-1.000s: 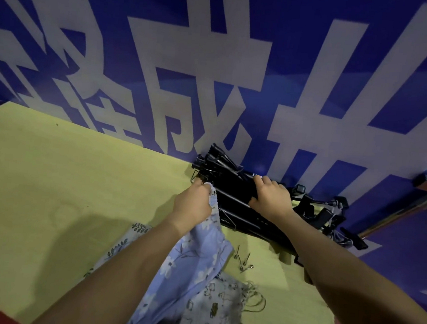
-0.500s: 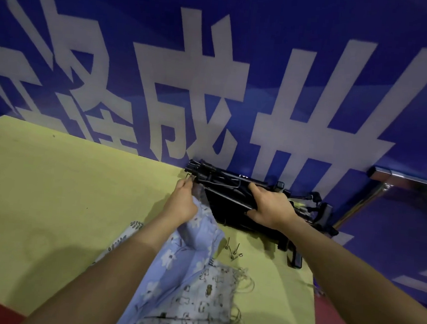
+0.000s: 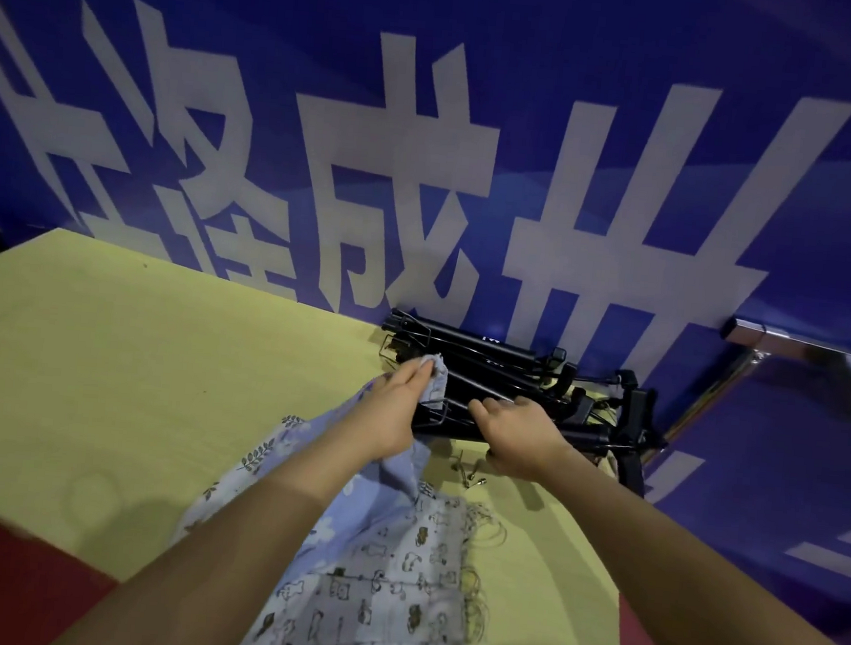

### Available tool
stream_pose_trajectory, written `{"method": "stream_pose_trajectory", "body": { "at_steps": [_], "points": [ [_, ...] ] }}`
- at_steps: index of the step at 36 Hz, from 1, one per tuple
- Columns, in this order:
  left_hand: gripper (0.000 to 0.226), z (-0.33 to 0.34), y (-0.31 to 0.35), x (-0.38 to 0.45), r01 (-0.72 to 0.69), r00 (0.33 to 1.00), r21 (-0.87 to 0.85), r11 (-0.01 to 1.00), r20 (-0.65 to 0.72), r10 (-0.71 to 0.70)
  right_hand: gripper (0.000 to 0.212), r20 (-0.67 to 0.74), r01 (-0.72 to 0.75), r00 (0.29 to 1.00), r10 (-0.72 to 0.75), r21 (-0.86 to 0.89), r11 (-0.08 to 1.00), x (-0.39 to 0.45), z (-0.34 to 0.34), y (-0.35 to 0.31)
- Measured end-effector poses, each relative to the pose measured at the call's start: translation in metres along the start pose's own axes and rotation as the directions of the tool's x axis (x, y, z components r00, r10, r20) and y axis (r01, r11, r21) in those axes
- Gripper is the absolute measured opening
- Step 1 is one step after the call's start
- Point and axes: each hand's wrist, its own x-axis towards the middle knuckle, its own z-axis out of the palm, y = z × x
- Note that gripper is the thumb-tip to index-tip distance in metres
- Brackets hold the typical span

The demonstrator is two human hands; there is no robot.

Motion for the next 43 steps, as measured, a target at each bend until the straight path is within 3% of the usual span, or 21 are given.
{"method": "stream_pose_trajectory", "body": {
  "at_steps": [4,8,12,15,22,24,26,29,34,37,40,43],
  "points": [
    [0.096,0.004,0.006,-0.006,-0.031,0.999,0.076,0.997,0.007,0.031,0.039,-0.033,0.007,0.999,-0.008,-0.010,1.000,-0.001,-0.008,-0.001],
    [0.084,0.004,0.017,-0.012,-0.070,0.994,0.202,0.977,-0.071,0.086,0.036,-0.206,0.058,0.975,-0.086,-0.141,0.988,-0.008,-0.012,-0.001],
    [0.056,0.008,0.022,-0.011,-0.006,0.957,0.341,0.940,-0.271,0.104,0.035,-0.453,0.061,0.876,-0.163,-0.232,0.971,-0.008,-0.013,0.002],
    [0.047,0.009,0.026,-0.007,0.048,0.948,0.384,0.922,-0.308,0.079,0.030,-0.584,0.048,0.786,-0.205,-0.273,0.961,-0.010,-0.020,0.007],
    [0.039,-0.004,0.023,0.002,0.102,0.940,0.221,0.970,-0.339,-0.021,0.031,-0.758,-0.008,0.635,-0.153,-0.204,0.979,-0.016,-0.021,0.005],
    [0.036,-0.009,0.021,0.003,0.087,0.935,0.153,0.984,-0.353,-0.028,0.027,-0.738,0.011,0.671,-0.075,-0.091,0.996,-0.016,-0.019,-0.001],
    [0.036,-0.012,0.019,0.002,0.067,0.934,0.073,0.995,-0.356,-0.037,0.023,-0.641,-0.021,0.761,0.102,0.133,0.991,-0.015,-0.019,-0.008],
    [0.037,-0.016,0.017,-0.003,0.033,0.923,-0.048,0.998,-0.381,-0.049,0.033,-0.313,-0.165,0.891,0.329,0.450,0.877,-0.007,-0.016,-0.016],
    [0.030,-0.025,0.016,-0.014,-0.064,0.884,-0.217,0.974,-0.466,-0.045,0.058,-0.069,-0.250,0.922,0.382,0.646,0.721,0.013,-0.015,-0.027],
    [0.025,-0.030,0.017,-0.019,-0.128,0.867,-0.316,0.940,-0.495,-0.048,0.062,0.026,-0.281,0.929,0.368,0.696,0.660,0.025,-0.015,-0.032],
    [0.023,-0.034,0.014,-0.021,-0.168,0.853,-0.388,0.906,-0.518,-0.064,0.051,0.075,-0.301,0.927,0.367,0.730,0.613,0.035,-0.018,-0.033],
    [0.024,-0.037,0.008,-0.021,-0.168,0.843,-0.404,0.899,-0.531,-0.081,0.026,0.026,-0.246,0.939,0.342,0.747,0.617,0.041,-0.021,-0.031]
  ]
}}
